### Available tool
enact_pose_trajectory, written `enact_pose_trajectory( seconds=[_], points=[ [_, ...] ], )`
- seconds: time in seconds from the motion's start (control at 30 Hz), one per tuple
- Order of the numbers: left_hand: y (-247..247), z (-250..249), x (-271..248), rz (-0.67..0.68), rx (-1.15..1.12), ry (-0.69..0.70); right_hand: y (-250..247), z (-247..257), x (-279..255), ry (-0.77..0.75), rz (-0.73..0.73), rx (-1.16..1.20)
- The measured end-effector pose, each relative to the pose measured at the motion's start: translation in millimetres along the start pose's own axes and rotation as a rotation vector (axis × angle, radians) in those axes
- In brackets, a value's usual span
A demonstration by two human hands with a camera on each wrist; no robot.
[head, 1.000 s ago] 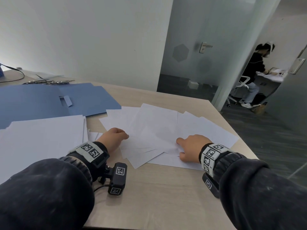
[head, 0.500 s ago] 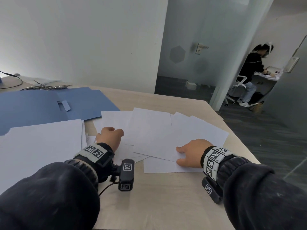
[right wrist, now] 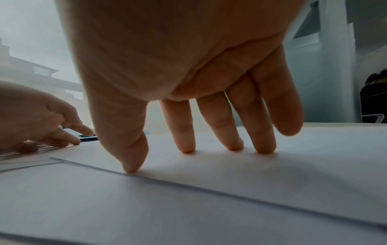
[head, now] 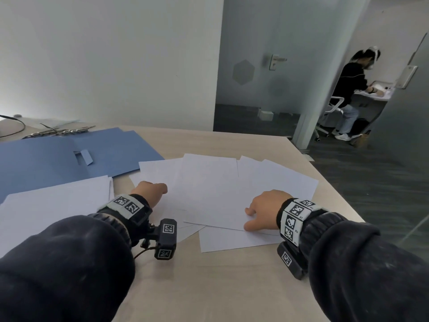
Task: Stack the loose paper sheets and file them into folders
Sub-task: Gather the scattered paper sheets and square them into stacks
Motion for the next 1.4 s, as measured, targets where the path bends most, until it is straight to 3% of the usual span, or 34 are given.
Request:
enact_pose_trajectory(
  seconds=[0.3,0.4,0.67,0.97,1.1,1.23,1.4],
  points=[
    [26,-33,28,0.117,0.217,0.078,0,-8,3,-0.025,0.029,0.028],
    [29,-45,30,0.119,0.093,0.079,4,-10,0,-0.055,0.042,0.044],
    [5,-38,34,-0.047,-0.179,-0.033,7,-13,-8,-0.107,0.033,0.090],
    [38,-17,25,0.253,-0.231,-0.042,0,-26,-6,-0.127,0.028,0.210],
    [46,-17,15,0.262,-0.203,0.006,-6,-61,8,-0.080,-0.041,0.530],
    [44,-9,14,0.269,-0.222,0.046,-8,-92,29,0.036,-0.168,0.586],
    [42,-7,13,0.315,-0.258,0.084,-31,-73,38,-0.075,-0.237,0.486]
  ],
)
Point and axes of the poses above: each hand's wrist, its own x-axis towards the middle knuckle, its own y-axis out of the palm, z = x × y, the point moved 6 cm from there along x, towards the middle knuckle, and after that the axes turned 15 degrees about z, right-handed, at the moved point
